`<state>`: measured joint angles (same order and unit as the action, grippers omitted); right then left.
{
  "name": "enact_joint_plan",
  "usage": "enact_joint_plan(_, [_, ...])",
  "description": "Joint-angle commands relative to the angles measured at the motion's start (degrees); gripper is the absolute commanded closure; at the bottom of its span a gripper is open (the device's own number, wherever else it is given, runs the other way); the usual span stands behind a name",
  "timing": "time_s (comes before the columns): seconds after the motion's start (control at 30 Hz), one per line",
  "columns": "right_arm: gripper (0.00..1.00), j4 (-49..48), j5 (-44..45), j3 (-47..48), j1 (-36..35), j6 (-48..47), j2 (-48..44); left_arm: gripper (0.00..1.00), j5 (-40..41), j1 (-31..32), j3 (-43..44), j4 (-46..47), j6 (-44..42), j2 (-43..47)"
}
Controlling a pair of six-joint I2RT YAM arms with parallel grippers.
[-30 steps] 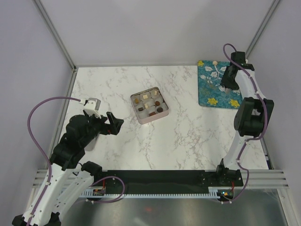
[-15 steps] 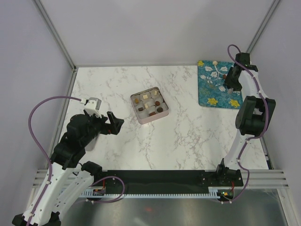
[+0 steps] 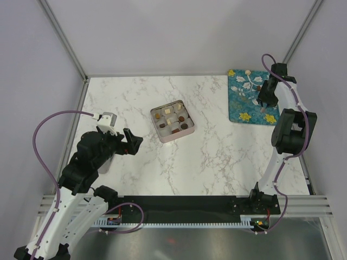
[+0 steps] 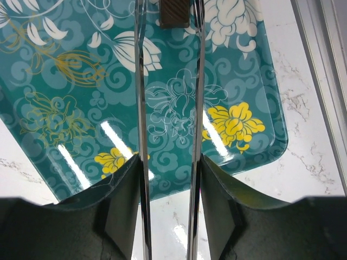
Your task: Pack the chocolate
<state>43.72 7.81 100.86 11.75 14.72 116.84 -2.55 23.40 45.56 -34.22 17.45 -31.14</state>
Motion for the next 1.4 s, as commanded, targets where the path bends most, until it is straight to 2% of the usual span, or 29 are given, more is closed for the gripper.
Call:
enact_joint_plan(0.0, [0.49,-0.75,-1.13,0.57,0.38,-0.92,0.32,0.0,0.61,0.16,0.23,0.64,-1.28,0.2])
enact_joint_plan(0.33, [0.59,1.45,-4.29,-0.4,-0.23,-1.1,-2.66,0.0,0.44,0.16,0.23,0.64,-1.19,0.46])
enact_joint_plan(0.9, [0.62,7.78,-6.58,-1.37,-11.48,-3.29,-11.98,0.0,-0.09,0.16,0.23,0.73,-1.19,1.16])
enact_joint_plan(1.1, [0.62,8.48,-8.34,-0.49,-21.14,-2.33,-16.81,0.0,0.44,0.16,0.23,0.64,-1.11,1.08])
enact_joint_plan(1.37, [0.62,7.52,-8.17,-2.59,-38.8,1.18,-20.33,0.0,1.58,0.16,0.32,0.64,-0.93,1.34])
